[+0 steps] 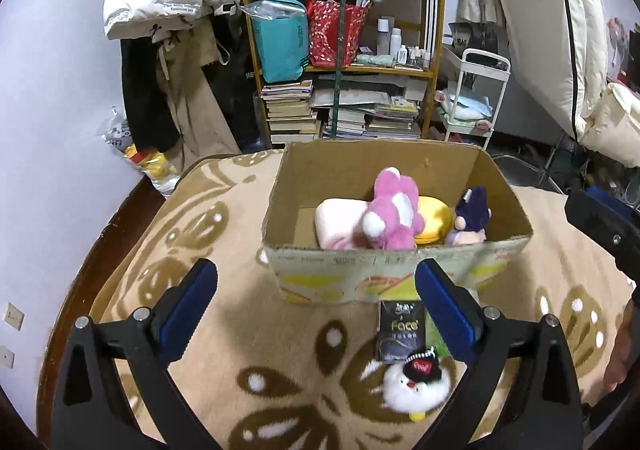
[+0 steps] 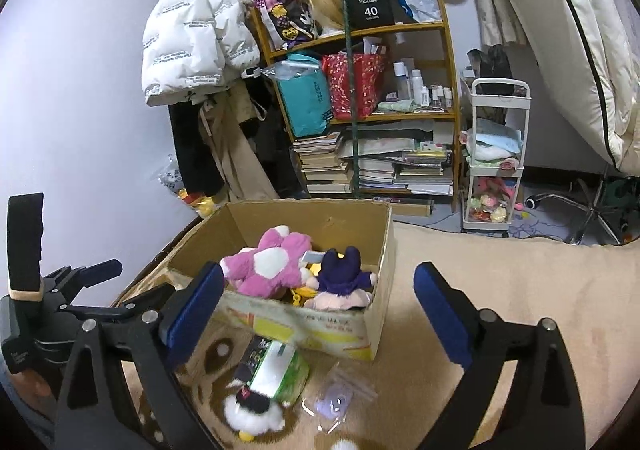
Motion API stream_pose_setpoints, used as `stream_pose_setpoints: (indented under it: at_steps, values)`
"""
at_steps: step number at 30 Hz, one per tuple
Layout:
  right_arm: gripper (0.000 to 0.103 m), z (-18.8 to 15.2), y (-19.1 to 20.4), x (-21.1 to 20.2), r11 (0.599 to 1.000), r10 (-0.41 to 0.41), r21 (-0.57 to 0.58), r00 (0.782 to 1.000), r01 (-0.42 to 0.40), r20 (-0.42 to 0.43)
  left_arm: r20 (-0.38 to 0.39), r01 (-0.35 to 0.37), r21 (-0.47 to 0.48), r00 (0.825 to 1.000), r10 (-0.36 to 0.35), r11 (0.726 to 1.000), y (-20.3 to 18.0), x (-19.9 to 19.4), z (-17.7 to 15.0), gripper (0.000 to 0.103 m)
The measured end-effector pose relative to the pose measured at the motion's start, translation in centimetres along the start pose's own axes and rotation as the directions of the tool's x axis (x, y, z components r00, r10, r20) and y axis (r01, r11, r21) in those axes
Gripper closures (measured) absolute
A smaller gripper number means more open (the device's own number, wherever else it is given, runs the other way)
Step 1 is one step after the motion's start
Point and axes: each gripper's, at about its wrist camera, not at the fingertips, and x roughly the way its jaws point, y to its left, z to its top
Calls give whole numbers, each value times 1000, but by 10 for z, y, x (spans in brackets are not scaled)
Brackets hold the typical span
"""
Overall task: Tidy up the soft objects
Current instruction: 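Open both grippers to drop the toys into the box and withdraw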
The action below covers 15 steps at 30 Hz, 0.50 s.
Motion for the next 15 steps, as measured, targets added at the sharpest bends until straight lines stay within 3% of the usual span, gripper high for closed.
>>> stream_pose_setpoints:
  at_steps: [15]
  values:
    - [3, -18, 3, -53, 999, -1, 32, 1000, 0, 22, 16, -3, -53, 1000, 4, 999, 7, -62, -41, 5]
